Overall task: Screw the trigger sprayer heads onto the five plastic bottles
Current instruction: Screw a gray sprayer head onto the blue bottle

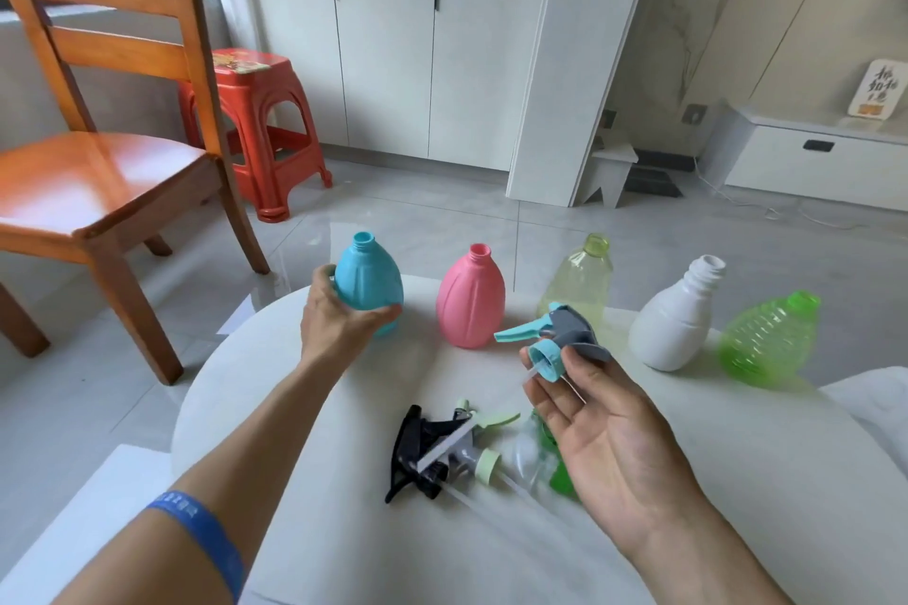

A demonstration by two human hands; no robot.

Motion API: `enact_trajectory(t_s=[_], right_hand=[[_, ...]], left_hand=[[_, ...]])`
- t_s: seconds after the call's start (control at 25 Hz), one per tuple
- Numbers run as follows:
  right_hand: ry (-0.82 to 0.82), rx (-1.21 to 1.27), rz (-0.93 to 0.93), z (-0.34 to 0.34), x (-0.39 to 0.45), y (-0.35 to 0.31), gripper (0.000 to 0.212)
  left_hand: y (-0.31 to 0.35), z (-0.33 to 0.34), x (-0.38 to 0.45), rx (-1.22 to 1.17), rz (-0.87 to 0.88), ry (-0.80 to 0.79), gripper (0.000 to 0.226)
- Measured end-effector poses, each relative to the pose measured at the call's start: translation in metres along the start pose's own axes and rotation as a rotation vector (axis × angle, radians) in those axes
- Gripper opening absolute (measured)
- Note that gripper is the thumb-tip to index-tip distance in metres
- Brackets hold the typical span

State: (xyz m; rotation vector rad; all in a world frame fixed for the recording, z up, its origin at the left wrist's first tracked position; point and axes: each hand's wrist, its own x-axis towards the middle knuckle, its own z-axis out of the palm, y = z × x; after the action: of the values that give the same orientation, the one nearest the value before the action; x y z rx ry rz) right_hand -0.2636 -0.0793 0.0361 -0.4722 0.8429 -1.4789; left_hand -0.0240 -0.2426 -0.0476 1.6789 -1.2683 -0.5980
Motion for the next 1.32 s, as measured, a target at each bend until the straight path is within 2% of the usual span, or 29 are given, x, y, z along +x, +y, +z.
enact_trajectory(t_s=[0.16, 0.36, 0.44, 0.56, 0.84, 1.0, 1.2, 1.32], right_hand=[[0.022, -0.031, -0.047, -0.017, -0.01, -0.011, 0.046], [-0.013, 0.147, -0.255, -0.016, -0.005, -0.045, 0.037], [-0.036, 0.178, -0.336, -0.014, -0.001, -0.054, 0.046], [-0.051, 0.162, -0.377, -0.018, 0.002, -0.055, 0.059], [-0.075, 0.137, -0.462, -0.026, 0.008, -0.057, 0.051], [-0.126, 0.038, -0.419, -0.023, 0.008, -0.034, 0.058], [-0.277, -0.195, -0.352, -0.018, 0.01, -0.007, 0.044], [-0.281, -0.196, -0.301, -0.021, 0.015, -0.008, 0.037]], left_hand=[[0.016, -0.008, -0.02, 0.126, 0.137, -0.012, 0.09], [0.06, -0.041, -0.073, 0.28, 0.514, 0.022, 0.095], [0.071, -0.049, -0.106, 0.343, 0.591, 0.047, 0.097], [0.072, -0.055, -0.147, 0.398, 0.65, 0.013, 0.096], [0.064, -0.06, -0.158, 0.405, 0.622, -0.069, 0.094], [0.068, -0.052, -0.16, 0.407, 0.652, -0.086, 0.096], [0.078, -0.041, -0.168, 0.397, 0.695, -0.112, 0.1], [0.079, -0.042, -0.168, 0.392, 0.676, -0.115, 0.097]])
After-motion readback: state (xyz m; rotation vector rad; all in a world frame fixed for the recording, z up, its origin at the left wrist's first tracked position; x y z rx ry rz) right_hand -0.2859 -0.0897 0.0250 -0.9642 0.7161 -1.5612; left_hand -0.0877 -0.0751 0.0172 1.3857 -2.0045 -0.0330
